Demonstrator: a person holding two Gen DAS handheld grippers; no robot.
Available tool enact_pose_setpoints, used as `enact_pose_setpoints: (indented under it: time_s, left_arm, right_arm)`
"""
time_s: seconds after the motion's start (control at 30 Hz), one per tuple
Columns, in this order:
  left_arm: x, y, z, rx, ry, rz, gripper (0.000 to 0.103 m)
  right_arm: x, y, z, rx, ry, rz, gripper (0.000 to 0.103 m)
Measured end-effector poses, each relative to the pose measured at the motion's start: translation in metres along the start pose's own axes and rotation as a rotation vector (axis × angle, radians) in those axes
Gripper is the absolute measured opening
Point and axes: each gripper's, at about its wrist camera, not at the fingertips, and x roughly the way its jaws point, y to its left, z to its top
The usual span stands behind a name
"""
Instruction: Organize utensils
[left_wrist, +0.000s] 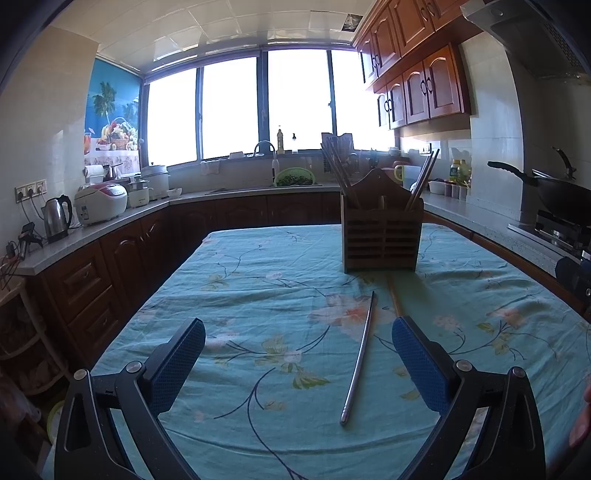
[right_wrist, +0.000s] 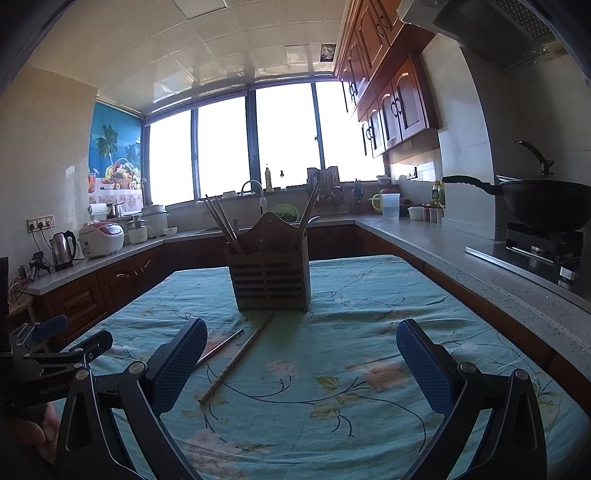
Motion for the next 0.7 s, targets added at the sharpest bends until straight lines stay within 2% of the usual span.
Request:
enact_pose_setpoints:
  time_s: [0.7]
  left_arm:
    - [0.0071,-0.0029,0.0067,0.001,0.025,-0.003,0.102]
  right_arm:
    - [0.0084,-0.0011,0.0031,0.011,0.02,0.008,0.103]
